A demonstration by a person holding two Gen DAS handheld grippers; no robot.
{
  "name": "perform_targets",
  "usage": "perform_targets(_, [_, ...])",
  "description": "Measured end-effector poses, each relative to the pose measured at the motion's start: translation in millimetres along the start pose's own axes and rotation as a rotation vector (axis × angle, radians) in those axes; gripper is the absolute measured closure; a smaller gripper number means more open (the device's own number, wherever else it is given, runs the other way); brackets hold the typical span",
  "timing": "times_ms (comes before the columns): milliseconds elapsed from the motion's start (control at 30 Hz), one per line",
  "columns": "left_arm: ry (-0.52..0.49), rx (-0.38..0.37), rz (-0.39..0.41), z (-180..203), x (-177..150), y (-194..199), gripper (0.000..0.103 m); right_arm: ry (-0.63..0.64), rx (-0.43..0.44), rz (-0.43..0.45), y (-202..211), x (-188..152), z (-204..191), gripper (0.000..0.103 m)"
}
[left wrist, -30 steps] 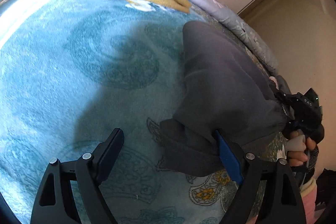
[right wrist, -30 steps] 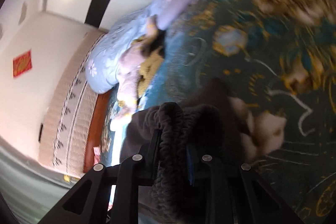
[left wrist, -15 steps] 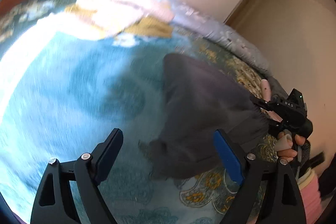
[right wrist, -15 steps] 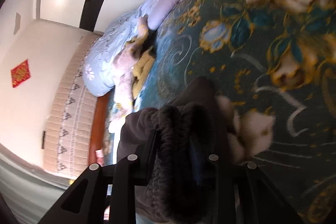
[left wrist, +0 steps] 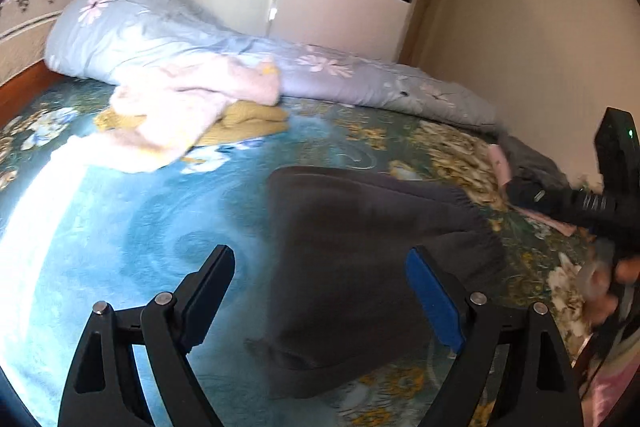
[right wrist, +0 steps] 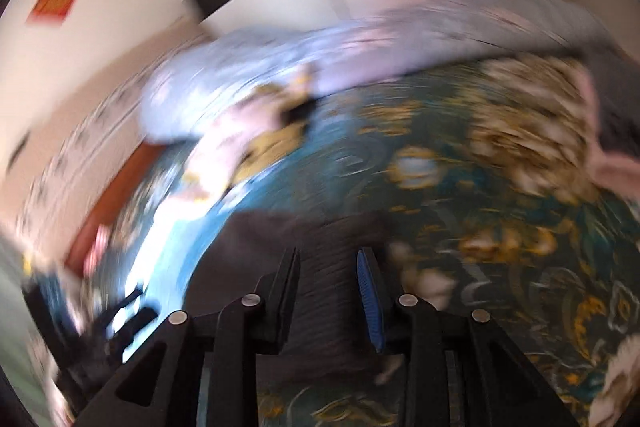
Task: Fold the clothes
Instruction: 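Grasp the folded grey sweatpants with the left gripper beside the right gripper, then lift the folded sweatpants with both grippers off the bedspread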
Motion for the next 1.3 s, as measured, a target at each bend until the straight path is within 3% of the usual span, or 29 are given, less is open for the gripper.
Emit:
perform_targets(133, [-0.027,-0.058,-0.048,8,2,-13,0.015,0.112,-0.033,-0.044,-18,-23,-18,0.07])
perform_targets(300, [0.008,-0.111,-0.15,9,-14,-45,0.015,0.062,-0.063,-0.121,-40,-42,6,0.072])
perform_targets(400, [0.02,-0.087,-0.175,6,-29,-54,0.015,0.038,-0.061,-0.136,-47,-50,16,0.071])
perform_targets(600, [0.102,-0.109,-0.247,-8,-36,-65,0.015,0.016,-0.077,-0.15,-60,-53,20,0.072])
perform_targets(733, [0.143,-0.062,-0.167,-21,-27,-42,0.015,0.014,-0.081,-0.156,-62,-54,21,0.072])
perform_targets(833, [0.116,-0.118,-0.113,-14,-19,-29,0.015,0.004,-0.073,-0.156,-63,-53,23,0.072])
perform_targets(933, [0.067,-0.208,-0.118,8,-19,-30,0.015,0.001,-0.079,-0.156,-64,-53,22,0.072])
perform_targets(1067, [0.004,-0.141,-0.16,20,-30,-48,0.015,-0.014,-0.071,-0.155,-62,-54,22,0.072])
perform_targets(1300, [0.067,-0.186,-0.164,12,-29,-47,0.015,-0.022,-0.05,-0.134,-44,-26,9,0.072])
Point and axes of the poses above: each gripper's, at about its wrist camera, not at the fingertips, and y roughly against the way its jaws point, z to its right, x to its top, the point moved 2 cm from there along -y, roughly the way its jaws point, and after that the axes turned 4 degrees about x, right-handed, at the moved point
